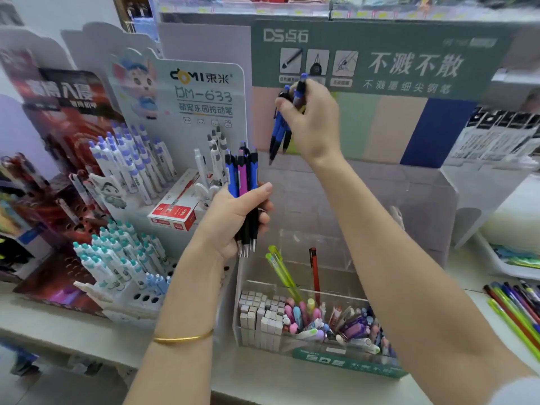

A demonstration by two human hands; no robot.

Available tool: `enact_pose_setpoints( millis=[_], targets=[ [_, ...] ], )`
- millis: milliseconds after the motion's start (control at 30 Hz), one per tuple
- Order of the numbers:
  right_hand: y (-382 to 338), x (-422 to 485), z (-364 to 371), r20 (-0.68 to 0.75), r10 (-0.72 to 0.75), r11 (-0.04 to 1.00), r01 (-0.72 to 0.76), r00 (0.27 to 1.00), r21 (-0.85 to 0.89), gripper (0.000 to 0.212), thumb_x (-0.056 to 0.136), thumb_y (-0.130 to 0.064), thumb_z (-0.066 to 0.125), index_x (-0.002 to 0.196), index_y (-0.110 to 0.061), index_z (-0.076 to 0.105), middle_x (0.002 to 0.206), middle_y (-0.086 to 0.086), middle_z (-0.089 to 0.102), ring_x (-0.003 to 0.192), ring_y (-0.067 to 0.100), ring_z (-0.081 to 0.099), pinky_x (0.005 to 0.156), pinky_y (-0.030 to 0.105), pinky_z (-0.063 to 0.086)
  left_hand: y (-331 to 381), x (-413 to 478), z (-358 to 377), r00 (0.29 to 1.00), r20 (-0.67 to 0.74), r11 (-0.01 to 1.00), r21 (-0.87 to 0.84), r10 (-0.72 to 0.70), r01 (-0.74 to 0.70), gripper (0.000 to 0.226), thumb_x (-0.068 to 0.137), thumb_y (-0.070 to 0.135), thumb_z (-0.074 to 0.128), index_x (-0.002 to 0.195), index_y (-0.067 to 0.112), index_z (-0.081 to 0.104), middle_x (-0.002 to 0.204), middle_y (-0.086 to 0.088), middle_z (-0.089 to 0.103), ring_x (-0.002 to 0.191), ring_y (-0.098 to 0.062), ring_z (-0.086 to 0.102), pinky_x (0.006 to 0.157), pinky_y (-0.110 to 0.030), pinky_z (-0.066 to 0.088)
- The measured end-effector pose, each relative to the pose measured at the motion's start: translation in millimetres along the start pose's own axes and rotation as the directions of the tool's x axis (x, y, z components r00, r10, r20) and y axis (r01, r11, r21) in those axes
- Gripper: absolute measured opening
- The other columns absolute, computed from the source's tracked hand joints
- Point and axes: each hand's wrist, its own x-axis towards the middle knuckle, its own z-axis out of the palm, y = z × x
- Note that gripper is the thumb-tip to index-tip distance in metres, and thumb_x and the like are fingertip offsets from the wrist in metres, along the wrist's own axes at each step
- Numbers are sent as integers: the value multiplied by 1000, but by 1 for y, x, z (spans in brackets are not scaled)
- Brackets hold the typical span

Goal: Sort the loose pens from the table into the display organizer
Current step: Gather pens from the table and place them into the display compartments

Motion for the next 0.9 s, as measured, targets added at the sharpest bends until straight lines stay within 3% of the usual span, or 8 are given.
enact_pose_setpoints(
  millis=[133,233,400,500,633,733,800,900],
  targets=[
    [12,-2,27,256,120,956,-43,959,-289,23,87,-17,62,72,-16,45,75,0,52,74,19,47,65,30,35,-1,6,-9,992,119,999,-1,36,-36,25,77,27,66,77,14,45,55,2,46,39,-6,39,37,-18,35],
    [17,-4,42,280,234,932,-133,931,-336,36,89,-17,58,61,-19,35,61,-5,41,69,22,43,59,28,28,-4,9,-18,985,174,997,-71,20,-8,26,77,29,63,77,15,42,57,2,46,40,-6,39,38,-18,36],
    [19,-4,44,269,318,904,-206,909,-374,43,83,-20,70,63,-21,32,65,-7,39,69,20,44,50,26,32,-12,13,-28,965,262,990,-131,-8,44,13,93,9,59,95,10,46,62,1,50,46,-8,43,43,-20,40],
    [13,-11,39,259,307,919,-214,916,-332,43,79,-22,76,68,-16,36,71,-1,42,70,21,44,62,26,45,-15,15,-30,942,335,980,-192,17,50,29,82,10,57,108,10,44,66,-1,54,50,-10,46,46,-22,43],
    [2,-27,14,64,166,963,-148,984,-226,18,87,-20,67,96,-6,61,84,3,60,74,19,59,73,33,50,-16,15,-30,913,405,971,-231,43,57,36,83,9,56,116,12,41,72,-1,55,54,-10,48,50,-22,44],
    [-12,-44,-2,311,298,947,-319,902,18,30,91,-34,61,84,-6,66,63,3,57,44,10,47,45,24,40,-15,13,-28,902,428,975,-218,61,38,29,85,8,56,112,9,45,75,-2,55,54,-10,49,51,-22,44],
    [-16,-53,-5,499,323,903,-419,804,92,37,90,-31,64,89,6,66,58,6,49,41,8,38,39,19,29,-16,12,-25,905,419,983,-186,69,11,24,86,8,55,110,7,47,76,-4,57,54,-11,49,51,-24,44],
    [-11,-55,-8,550,305,857,-476,777,197,32,90,-18,63,86,14,62,55,6,42,40,8,33,38,17,26,-18,10,-20,905,418,981,-192,76,6,23,90,11,51,112,5,52,82,-5,63,55,-12,50,52,-24,45]
  ],
)
